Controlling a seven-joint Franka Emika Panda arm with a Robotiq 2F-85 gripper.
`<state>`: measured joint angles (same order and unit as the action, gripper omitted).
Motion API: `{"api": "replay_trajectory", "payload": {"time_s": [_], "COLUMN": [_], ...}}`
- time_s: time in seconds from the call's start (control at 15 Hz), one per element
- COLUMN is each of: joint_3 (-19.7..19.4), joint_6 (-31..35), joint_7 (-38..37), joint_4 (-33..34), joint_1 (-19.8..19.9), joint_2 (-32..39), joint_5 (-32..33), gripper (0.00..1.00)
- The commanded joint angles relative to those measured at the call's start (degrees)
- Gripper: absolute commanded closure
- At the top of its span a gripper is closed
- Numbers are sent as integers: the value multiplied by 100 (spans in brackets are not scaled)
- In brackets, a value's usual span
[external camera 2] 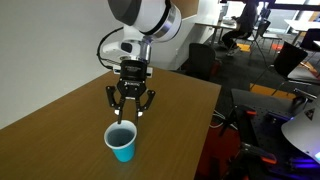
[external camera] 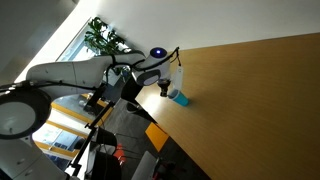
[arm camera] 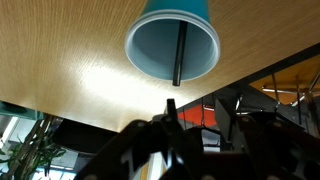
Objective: Take the pen out of the light blue cup
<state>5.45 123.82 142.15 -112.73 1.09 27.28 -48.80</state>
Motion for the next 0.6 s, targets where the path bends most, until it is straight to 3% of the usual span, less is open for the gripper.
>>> {"api": "replay_trajectory", "payload": {"time_s": [0.0, 0.13, 0.53], "joint_3": [-1, -19, 31], "joint_6": [148, 170, 260], "joint_7": [-302, -451, -1113], "joint_4": [128, 238, 704], "joint_1": [-34, -48, -60], "joint_2": [102, 232, 699], "joint_5": [145, 240, 679], "gripper": [69, 58, 54]}}
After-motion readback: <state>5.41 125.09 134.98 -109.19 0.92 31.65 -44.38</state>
